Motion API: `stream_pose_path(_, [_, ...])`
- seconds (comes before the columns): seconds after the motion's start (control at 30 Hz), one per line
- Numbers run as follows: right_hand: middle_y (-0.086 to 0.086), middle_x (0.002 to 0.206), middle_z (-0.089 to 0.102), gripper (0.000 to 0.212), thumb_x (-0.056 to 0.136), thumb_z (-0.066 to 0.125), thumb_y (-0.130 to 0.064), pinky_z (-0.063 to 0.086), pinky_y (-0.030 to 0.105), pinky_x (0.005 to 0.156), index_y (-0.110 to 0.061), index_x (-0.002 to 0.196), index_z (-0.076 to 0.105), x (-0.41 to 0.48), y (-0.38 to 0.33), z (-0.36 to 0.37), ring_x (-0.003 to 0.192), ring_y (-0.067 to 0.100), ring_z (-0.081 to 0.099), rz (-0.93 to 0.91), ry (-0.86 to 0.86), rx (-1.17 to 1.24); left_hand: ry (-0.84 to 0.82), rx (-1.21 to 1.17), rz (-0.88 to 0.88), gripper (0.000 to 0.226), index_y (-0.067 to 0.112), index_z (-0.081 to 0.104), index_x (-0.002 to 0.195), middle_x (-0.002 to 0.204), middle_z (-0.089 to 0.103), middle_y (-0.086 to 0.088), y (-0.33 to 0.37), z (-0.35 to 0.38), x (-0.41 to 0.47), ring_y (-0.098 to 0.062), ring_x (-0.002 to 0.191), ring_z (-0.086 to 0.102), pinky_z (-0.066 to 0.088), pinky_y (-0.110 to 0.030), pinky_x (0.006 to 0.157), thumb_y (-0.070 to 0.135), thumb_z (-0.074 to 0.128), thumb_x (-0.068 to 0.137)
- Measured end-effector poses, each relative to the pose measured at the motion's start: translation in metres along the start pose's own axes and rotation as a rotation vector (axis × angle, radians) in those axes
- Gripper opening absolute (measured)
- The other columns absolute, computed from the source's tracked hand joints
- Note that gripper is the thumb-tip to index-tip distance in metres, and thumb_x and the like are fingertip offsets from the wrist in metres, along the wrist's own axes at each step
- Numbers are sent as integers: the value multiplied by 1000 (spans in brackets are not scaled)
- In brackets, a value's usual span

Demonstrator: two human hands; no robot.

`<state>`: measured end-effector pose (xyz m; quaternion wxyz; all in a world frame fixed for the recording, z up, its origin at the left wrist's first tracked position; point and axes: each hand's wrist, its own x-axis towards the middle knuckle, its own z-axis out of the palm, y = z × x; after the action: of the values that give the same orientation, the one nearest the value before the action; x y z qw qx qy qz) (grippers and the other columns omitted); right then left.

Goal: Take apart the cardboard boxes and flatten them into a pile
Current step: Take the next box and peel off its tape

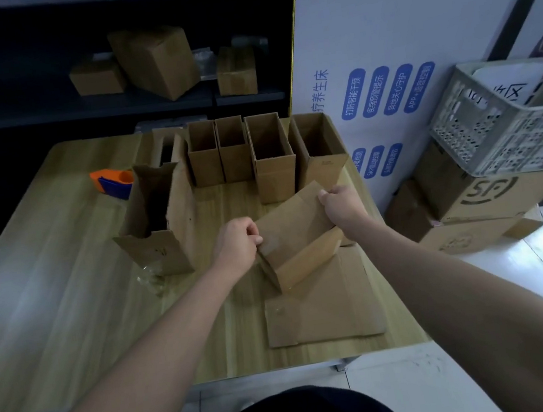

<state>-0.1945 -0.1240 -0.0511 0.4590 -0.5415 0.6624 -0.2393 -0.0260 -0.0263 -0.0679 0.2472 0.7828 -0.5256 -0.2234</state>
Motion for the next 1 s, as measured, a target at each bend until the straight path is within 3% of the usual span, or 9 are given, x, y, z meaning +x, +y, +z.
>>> stream_pose_path(0.17, [7,106,64,29,100,43,-30,50,40,91,-11,114,61,3,0,3,102,25,60,-41,21,-36,50,-51,94,1,11,58,93,99,48,4,-10,2,-2,-12,89,51,39,-21,77,11,57,92])
stream_pose_path(0.23, [8,105,65,30,100,42,-29,50,41,92,-10,113,61,3,-1,5,101,25,60,-45,29,-52,80,-57,135,13,6,63,102,102,49,3,-13,3,-2,-11,91,50,39,-19,82,11,57,92])
stream_pose_path(0.37, [8,105,64,29,100,42,-29,50,40,90,-10,113,60,4,-1,6,101,25,60,-51,47,-85,82,-81,133,10,6,67,91,97,54,-1,-12,4,0,-13,89,52,41,-20,81,8,58,91])
stream_pose_path(0.53, [8,103,62,29,99,42,-28,49,40,90,-8,112,60,3,-1,8,99,25,58,-57,75,-112,53,-83,28,13,11,57,77,92,52,-1,-4,4,8,-13,82,50,41,-24,74,9,59,91])
stream_pose_path(0.67, [7,102,61,30,99,43,-27,49,38,89,-8,115,59,5,-2,8,101,26,58,-53,89,-129,-5,118,158,14,14,50,83,96,46,1,-6,7,8,-14,96,45,37,-22,79,2,51,91])
stream_pose_path(0.77, [5,101,58,33,100,43,-27,46,34,84,-8,122,58,7,0,7,100,24,56,-37,100,-123,-33,105,227,11,15,45,88,99,43,1,-11,10,10,-14,98,44,35,-22,79,7,44,96])
stream_pose_path(0.83, [5,101,58,33,100,43,-27,45,32,82,-8,122,58,8,3,7,99,23,56,-25,108,-115,13,44,231,7,13,51,103,107,45,-1,-15,8,12,-13,97,48,39,-22,82,14,48,97])
stream_pose_path(0.9, [6,103,59,33,99,43,-28,44,32,82,-8,121,59,9,6,7,99,23,56,-21,116,-110,32,30,240,22,8,58,115,114,48,-3,-15,7,14,-12,98,50,40,-21,86,16,52,95])
stream_pose_path(1.0, [5,98,60,31,99,43,-27,44,31,79,-8,117,60,11,5,6,92,21,55,-22,108,-116,71,61,237,20,6,68,107,107,57,-5,-9,9,13,-15,96,54,40,-19,83,13,54,94])
